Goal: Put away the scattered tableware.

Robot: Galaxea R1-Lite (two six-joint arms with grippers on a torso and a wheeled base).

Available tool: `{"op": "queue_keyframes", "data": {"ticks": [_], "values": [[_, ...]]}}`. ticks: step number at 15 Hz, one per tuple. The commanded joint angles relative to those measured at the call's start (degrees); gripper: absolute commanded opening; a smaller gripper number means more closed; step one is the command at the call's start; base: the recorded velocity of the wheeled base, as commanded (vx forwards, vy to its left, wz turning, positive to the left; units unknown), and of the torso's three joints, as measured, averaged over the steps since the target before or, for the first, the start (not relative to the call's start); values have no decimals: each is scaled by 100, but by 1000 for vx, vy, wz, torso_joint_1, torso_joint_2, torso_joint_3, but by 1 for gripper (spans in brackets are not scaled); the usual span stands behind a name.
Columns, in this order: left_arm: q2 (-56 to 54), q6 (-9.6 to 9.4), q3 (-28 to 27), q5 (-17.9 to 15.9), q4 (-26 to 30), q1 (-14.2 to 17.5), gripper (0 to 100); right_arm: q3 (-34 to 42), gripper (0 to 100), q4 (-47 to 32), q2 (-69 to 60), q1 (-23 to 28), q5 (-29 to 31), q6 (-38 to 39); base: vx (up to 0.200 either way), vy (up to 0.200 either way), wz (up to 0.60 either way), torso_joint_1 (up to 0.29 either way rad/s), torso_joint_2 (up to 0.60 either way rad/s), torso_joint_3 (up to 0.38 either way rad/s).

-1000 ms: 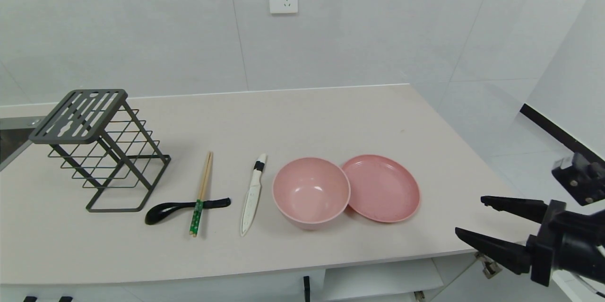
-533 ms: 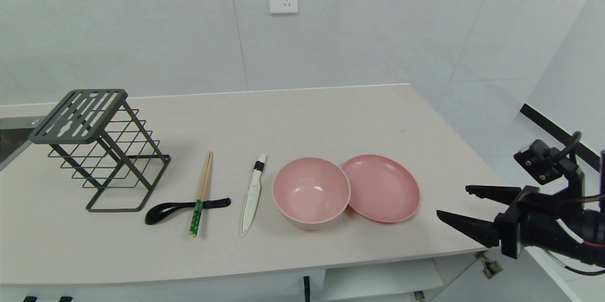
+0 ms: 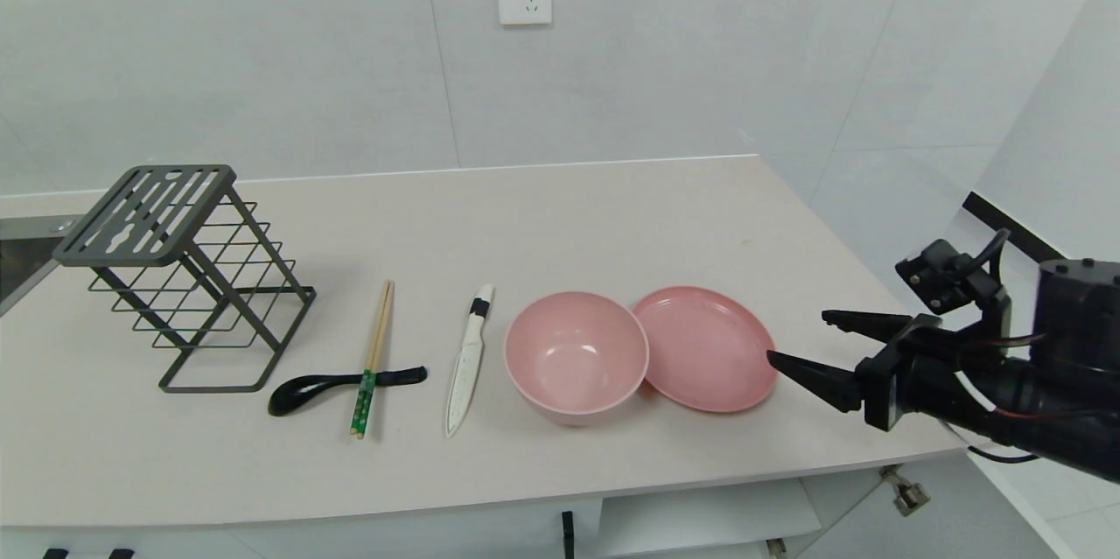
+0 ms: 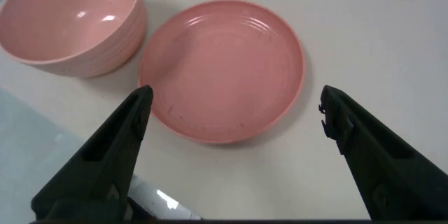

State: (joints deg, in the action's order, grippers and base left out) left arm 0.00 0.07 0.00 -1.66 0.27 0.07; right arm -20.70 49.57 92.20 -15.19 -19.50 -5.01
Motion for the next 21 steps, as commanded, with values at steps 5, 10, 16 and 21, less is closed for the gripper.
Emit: {"op": "queue_keyframes", "data": {"ticks": [5, 10, 16, 21], "values": [[9, 1, 0, -1, 0, 1, 100, -189, 100, 405, 1037, -10, 184, 70, 0, 0, 0, 0, 0, 0], [9, 1, 0, -1, 0, 1, 100, -707, 100, 378, 1582, 25, 210, 440, 0, 0, 0, 0, 0, 0], [9, 1, 0, -1, 0, 1, 100, -1041, 100, 396, 2013, -2, 237, 440, 0, 0, 0, 0, 0, 0], [9, 1, 0, -1, 0, 1, 100, -1129, 100, 422, 2285, -28, 351, 431, 0, 0, 0, 0, 0, 0]]}}
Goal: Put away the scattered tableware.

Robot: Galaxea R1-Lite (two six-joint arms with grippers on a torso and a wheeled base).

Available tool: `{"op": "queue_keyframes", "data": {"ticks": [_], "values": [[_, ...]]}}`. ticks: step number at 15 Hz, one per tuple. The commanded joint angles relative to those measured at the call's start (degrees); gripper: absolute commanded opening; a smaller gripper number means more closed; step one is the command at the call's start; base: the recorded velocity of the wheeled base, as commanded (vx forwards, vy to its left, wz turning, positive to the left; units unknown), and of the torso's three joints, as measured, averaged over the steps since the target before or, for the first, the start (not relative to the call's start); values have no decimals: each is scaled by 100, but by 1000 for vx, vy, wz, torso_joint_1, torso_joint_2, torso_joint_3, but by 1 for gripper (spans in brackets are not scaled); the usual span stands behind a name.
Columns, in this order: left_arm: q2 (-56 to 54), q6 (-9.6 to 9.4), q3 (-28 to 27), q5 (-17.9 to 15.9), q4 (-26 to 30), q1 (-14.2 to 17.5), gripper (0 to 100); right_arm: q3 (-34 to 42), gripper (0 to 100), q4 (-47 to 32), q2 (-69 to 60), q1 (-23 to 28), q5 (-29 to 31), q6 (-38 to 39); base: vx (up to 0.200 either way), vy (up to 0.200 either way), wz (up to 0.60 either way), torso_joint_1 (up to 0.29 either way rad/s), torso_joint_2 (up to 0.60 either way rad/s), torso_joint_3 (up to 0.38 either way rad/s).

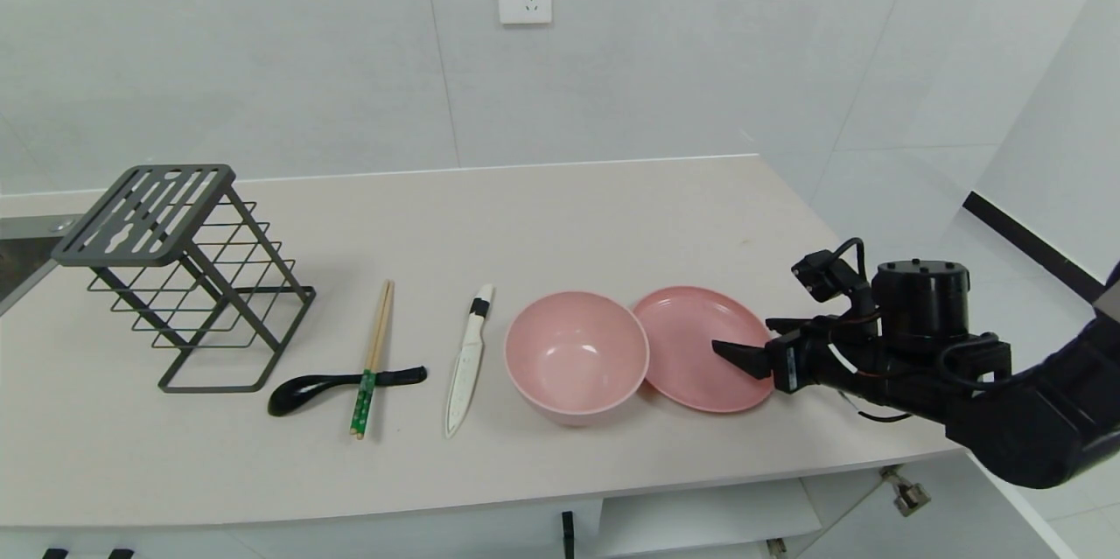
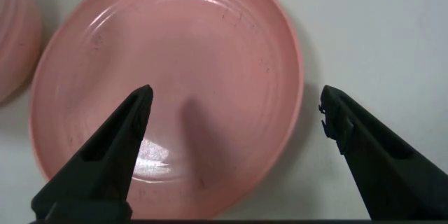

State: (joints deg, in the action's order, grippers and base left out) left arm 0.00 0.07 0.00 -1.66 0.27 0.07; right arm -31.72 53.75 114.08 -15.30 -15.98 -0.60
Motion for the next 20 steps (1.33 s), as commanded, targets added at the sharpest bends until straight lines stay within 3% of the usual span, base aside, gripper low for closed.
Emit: {"op": "queue_keyframes", "data": {"ticks": [1, 5, 6, 9, 13, 20], "values": [[9, 1, 0, -1, 0, 1, 100, -36, 100, 13, 97, -52, -10, -11, 0, 0, 0, 0, 0, 0], [9, 1, 0, -1, 0, 1, 100, -27, 100, 13, 115, -210, -1, -2, 0, 0, 0, 0, 0, 0], [9, 10, 0, -1, 0, 1, 100, -18, 0, 22, 115, -219, 25, -2, 0, 0, 0, 0, 0, 0], [9, 10, 0, -1, 0, 1, 100, 78, 0, -5, 396, -131, 456, -11, 0, 0, 0, 0, 0, 0], [9, 37, 0, 8, -9, 1, 100, -10, 0, 127, 475, -114, 491, -63, 0, 0, 0, 0, 0, 0], [9, -7, 0, -89, -27, 1, 100, 614, 0, 408, -1028, -307, 684, -63, 0, 0, 0, 0, 0, 0]]}}
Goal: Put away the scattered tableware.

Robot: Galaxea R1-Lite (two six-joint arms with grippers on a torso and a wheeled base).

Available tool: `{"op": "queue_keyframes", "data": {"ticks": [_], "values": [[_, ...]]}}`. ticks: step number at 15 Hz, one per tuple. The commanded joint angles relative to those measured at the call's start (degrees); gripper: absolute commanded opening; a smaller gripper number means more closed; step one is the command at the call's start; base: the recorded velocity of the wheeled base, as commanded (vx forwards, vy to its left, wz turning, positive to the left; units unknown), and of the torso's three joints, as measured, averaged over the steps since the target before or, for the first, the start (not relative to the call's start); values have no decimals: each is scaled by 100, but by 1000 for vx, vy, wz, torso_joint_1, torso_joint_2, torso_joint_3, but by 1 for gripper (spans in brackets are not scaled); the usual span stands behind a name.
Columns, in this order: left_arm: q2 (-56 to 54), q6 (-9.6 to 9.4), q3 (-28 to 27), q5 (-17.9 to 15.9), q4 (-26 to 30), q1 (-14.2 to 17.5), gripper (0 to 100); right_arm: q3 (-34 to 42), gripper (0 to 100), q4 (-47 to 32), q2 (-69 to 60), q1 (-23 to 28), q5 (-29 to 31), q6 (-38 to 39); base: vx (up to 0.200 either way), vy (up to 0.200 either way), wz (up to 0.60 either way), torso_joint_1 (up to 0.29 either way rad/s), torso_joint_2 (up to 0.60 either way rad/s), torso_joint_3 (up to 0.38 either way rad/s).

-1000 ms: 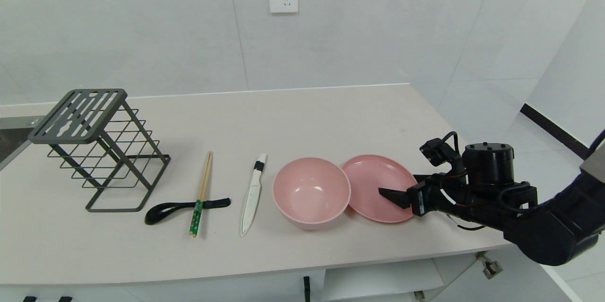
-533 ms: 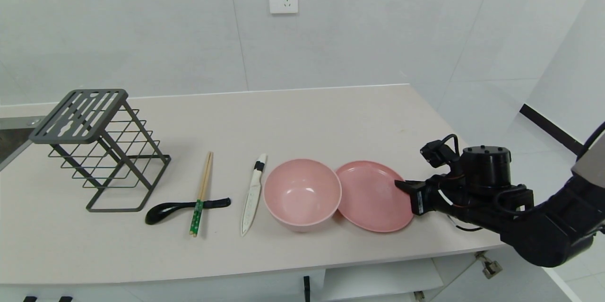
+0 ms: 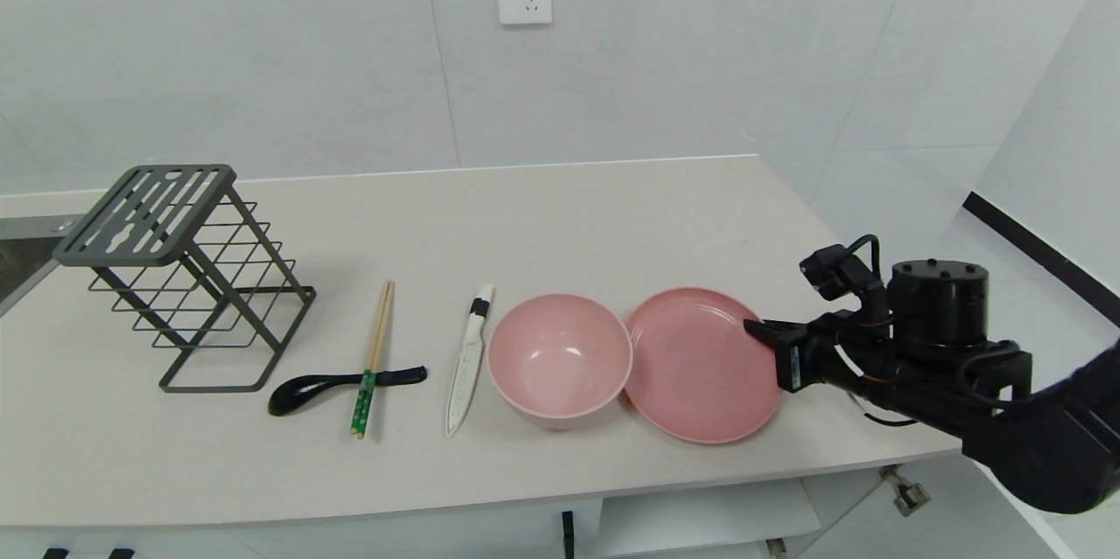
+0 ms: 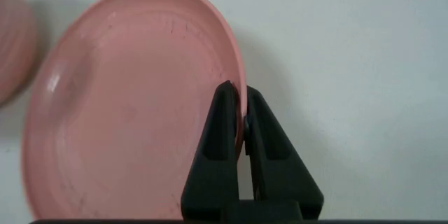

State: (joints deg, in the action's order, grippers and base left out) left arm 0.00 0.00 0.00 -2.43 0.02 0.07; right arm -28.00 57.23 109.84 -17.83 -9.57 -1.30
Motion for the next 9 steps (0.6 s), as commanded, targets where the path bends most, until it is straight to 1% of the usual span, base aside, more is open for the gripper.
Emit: {"op": "queue_keyframes", "data": {"ticks": [1, 3, 4, 5, 6, 7, 8, 9], "values": [[9, -18, 0, -74, -29, 1, 100, 357, 0, 112, -753, -53, 60, 16, 0, 0, 0, 0, 0, 0], [9, -35, 0, -109, -125, 1, 100, 787, 0, 464, -1035, -36, 60, 25, 0, 0, 0, 0, 0, 0], [9, -26, 0, -118, -732, 1, 100, 919, 0, 578, -1166, -18, 60, 51, 0, 0, 0, 0, 0, 0], [9, -79, 0, -109, -1672, 1, 100, 1016, 0, 596, -1351, 17, 60, 51, 0, 0, 0, 0, 0, 0], [9, -53, 0, -109, -1945, 1, 100, 1034, 0, 605, -1483, 70, 60, 43, 0, 0, 0, 0, 0, 0], [9, 9, 0, -127, -1954, 1, 100, 1051, 0, 605, -1579, 78, 52, 43, 0, 0, 0, 0, 0, 0], [9, 158, -35, -258, -1989, -7, 100, 1104, 0, 605, -1782, 78, 52, 51, 0, 0, 0, 0, 0, 0], [18, 229, -299, -777, -1936, -7, 100, 1174, 0, 605, -1878, 96, 52, 60, 0, 0, 0, 0, 0, 0]]}}
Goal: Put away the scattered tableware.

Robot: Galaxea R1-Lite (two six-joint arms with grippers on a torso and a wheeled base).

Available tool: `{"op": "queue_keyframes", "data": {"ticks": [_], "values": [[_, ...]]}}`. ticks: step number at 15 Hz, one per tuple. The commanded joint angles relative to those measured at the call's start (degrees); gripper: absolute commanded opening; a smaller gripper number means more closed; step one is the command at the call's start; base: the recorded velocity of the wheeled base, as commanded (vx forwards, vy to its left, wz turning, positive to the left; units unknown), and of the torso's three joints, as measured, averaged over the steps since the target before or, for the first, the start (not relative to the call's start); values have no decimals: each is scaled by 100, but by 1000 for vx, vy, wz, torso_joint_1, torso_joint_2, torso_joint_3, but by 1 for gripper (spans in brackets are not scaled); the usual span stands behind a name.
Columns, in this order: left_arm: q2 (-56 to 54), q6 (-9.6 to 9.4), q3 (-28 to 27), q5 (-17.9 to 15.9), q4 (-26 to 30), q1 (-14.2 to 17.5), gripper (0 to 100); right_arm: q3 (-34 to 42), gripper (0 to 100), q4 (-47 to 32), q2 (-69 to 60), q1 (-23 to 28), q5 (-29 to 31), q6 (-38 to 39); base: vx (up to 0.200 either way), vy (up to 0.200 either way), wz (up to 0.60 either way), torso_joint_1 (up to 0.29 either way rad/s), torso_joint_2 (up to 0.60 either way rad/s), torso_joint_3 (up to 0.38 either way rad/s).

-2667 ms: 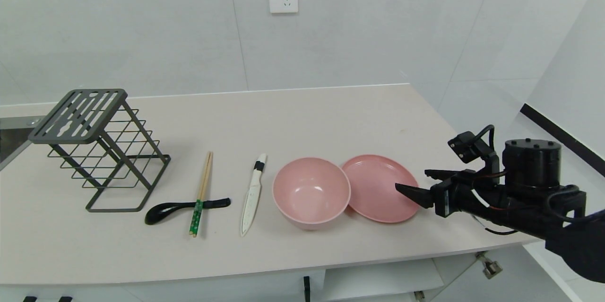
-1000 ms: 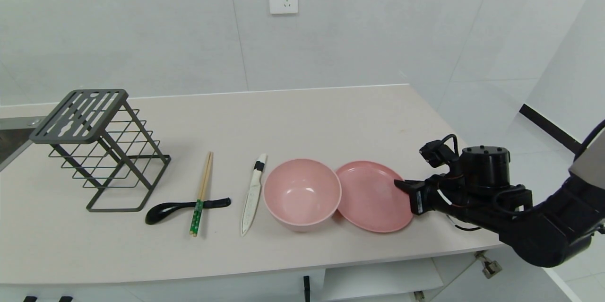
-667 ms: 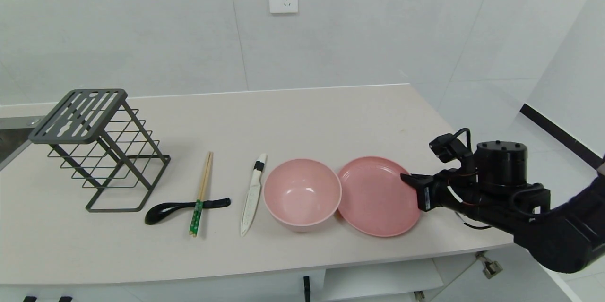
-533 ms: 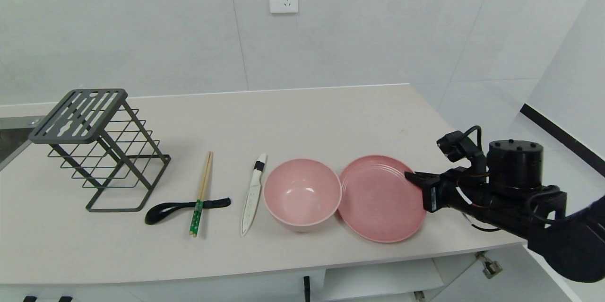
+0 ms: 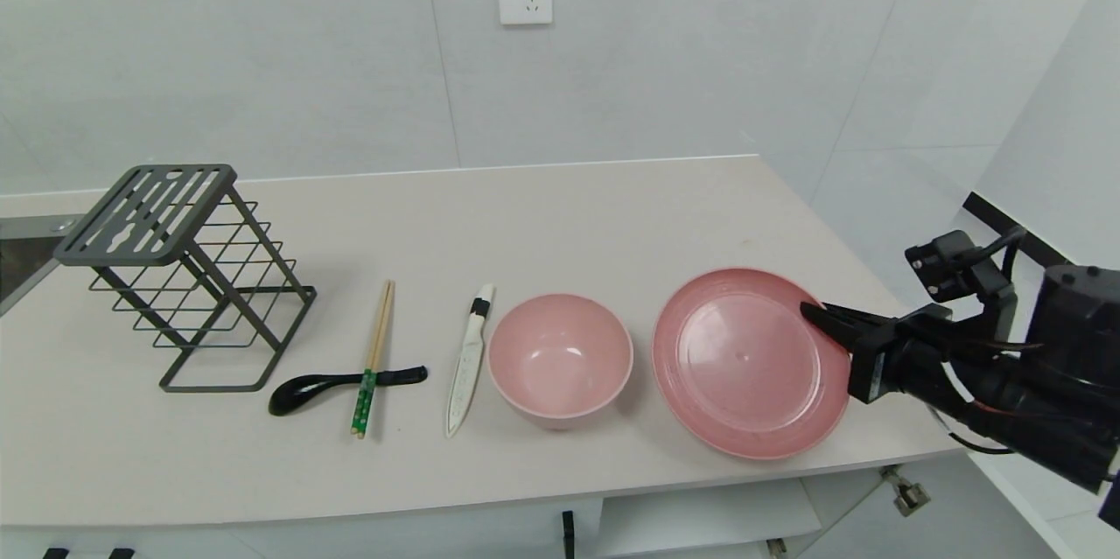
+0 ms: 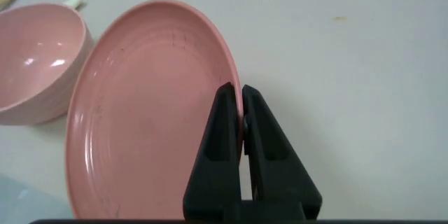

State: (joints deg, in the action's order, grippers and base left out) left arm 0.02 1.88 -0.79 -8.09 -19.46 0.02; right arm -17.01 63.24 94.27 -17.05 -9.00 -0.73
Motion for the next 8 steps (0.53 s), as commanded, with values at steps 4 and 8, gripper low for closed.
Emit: {"op": "queue_keyframes", "data": {"ticks": [4, 8], "values": [[991, 50, -1309, -1309, 698, -161, 100, 242, 0, 601, -480, 115, -14, 47, 0, 0, 0, 0, 0, 0], [2379, 23, -1679, -1731, 680, -1004, 100, 277, 0, 1120, -647, 466, -32, 196, 0, 0, 0, 0, 0, 0]]}}
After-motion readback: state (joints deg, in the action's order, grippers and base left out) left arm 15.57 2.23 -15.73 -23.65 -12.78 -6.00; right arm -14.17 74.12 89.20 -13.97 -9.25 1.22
